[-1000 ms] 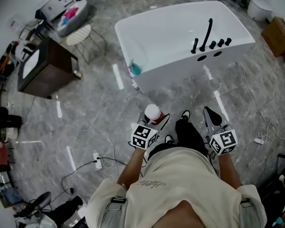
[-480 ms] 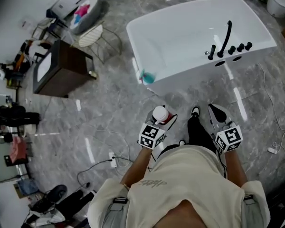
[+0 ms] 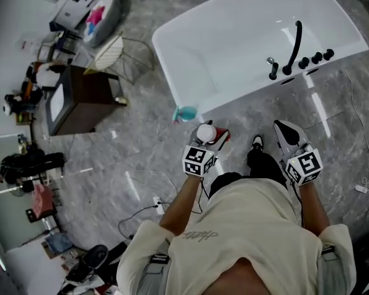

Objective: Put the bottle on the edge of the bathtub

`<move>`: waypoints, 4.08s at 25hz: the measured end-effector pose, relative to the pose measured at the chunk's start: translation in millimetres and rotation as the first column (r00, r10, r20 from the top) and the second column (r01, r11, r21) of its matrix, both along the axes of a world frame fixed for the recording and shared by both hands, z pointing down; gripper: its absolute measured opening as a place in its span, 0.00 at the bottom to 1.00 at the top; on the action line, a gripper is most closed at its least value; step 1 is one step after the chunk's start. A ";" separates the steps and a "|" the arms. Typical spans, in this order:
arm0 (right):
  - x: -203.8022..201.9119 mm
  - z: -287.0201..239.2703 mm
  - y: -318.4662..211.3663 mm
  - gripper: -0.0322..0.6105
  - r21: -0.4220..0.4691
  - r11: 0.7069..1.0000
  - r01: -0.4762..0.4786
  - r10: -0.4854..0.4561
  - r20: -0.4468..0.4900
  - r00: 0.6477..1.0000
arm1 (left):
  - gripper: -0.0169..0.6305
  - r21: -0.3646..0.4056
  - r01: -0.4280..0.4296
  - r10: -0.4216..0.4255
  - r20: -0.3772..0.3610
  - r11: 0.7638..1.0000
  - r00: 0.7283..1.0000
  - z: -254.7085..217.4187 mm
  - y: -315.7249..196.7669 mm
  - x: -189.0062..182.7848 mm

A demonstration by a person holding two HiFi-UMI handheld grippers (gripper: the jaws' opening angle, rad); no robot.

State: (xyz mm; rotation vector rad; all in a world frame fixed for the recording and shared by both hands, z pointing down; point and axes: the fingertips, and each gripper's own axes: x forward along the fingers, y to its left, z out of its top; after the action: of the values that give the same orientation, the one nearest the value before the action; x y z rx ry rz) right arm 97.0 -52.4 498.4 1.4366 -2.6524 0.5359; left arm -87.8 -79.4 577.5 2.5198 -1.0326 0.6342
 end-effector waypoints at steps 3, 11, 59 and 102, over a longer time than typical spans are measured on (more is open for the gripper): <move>11.4 3.0 -17.3 0.05 -0.011 1.000 -0.002 0.002 -0.009 1.000 | 0.49 -0.006 0.018 -0.018 -0.003 1.000 1.000 16.9 -34.4 12.0; 18.6 25.8 -34.8 0.05 -0.094 0.995 0.023 -0.025 -0.016 1.000 | 0.49 -0.038 0.041 -0.039 0.060 0.998 0.997 73.0 -101.1 28.0; 14.5 67.7 -50.5 0.05 -0.200 0.979 0.024 -0.031 -0.031 0.999 | 0.60 -0.091 0.222 -0.213 0.096 0.971 0.972 149.6 -171.7 11.4; -71.2 -137.2 -137.3 0.05 0.285 0.932 0.224 -0.168 -0.209 0.963 | 0.05 0.341 0.362 -0.326 -0.160 0.868 0.932 -185.6 -125.7 -64.4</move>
State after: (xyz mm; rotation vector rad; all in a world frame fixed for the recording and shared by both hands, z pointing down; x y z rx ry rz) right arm 25.9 -189.7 361.2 1.1907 -2.7735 -0.0287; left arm -152.2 -205.2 391.9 2.5290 -1.6427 0.2253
